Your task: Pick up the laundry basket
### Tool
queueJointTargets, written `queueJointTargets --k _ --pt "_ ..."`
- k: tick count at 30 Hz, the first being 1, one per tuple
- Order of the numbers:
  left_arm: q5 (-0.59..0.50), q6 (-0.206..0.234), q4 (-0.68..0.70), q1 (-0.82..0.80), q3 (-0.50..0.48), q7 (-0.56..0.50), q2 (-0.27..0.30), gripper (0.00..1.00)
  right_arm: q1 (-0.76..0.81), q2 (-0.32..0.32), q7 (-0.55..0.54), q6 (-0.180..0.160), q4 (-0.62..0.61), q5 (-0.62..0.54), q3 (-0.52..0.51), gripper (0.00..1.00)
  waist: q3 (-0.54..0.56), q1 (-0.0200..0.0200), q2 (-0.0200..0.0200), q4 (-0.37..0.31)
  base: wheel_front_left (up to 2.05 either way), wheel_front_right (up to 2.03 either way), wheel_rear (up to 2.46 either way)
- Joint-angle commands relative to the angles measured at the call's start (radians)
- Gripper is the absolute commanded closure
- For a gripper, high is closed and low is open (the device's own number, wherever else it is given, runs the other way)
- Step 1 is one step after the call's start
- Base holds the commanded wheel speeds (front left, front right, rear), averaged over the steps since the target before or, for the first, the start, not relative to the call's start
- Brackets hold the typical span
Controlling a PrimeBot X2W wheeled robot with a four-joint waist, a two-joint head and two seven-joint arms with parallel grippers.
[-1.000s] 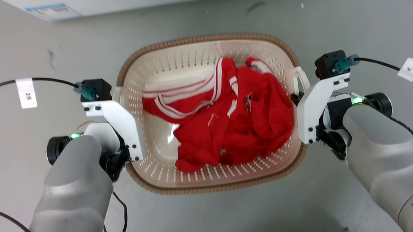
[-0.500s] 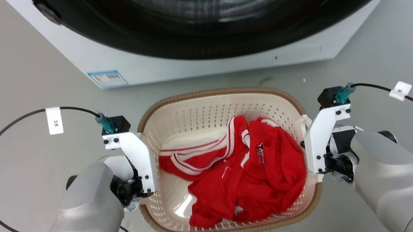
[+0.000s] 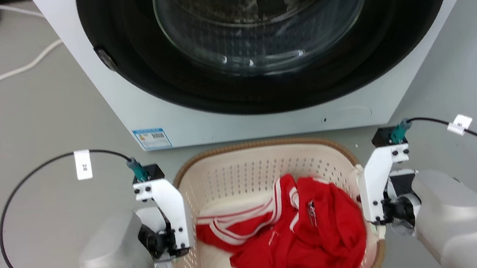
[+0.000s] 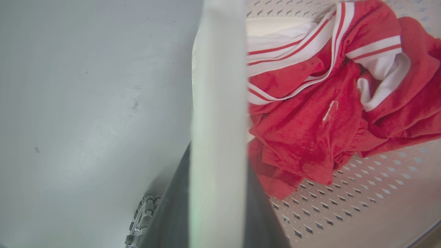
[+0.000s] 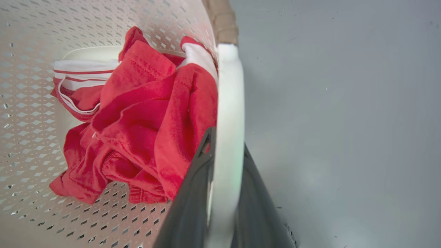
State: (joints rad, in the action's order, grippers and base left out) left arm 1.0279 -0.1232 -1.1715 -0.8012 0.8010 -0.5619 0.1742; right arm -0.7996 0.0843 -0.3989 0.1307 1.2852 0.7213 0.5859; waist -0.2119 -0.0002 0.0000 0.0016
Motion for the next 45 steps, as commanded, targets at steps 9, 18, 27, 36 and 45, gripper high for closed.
queueJointTargets --k 9,18,27,36,45 --pt "0.046 -0.013 -0.012 0.089 0.023 -0.037 -0.042 1.0 0.084 0.0 -0.048 0.0 -0.002 0.034 0.012 1.0 0.13 0.0002 0.0 0.005 0.0 0.0 0.0" --pt "0.074 -0.014 -0.014 0.138 0.039 -0.046 -0.056 1.0 0.139 -0.001 -0.063 0.0 -0.001 0.057 0.013 1.0 0.179 0.0002 0.0 0.008 0.0 0.0 0.0" --pt "0.093 -0.014 -0.012 0.153 0.053 -0.052 -0.062 1.0 0.16 0.0 -0.074 0.001 0.0 0.065 0.014 1.0 0.199 0.0002 0.0 0.008 0.0 0.0 0.0" --pt "0.108 -0.014 -0.014 0.154 0.064 -0.048 -0.065 1.0 0.158 0.001 -0.07 0.001 0.001 0.068 0.01 1.0 0.2 0.0002 0.0 0.007 0.0 0.0 0.0" --pt "0.117 -0.014 -0.018 0.144 0.075 -0.036 -0.063 1.0 0.148 0.001 -0.064 0.001 0.001 0.064 0.009 1.0 0.191 0.0002 0.0 0.005 0.0 0.0 0.0"
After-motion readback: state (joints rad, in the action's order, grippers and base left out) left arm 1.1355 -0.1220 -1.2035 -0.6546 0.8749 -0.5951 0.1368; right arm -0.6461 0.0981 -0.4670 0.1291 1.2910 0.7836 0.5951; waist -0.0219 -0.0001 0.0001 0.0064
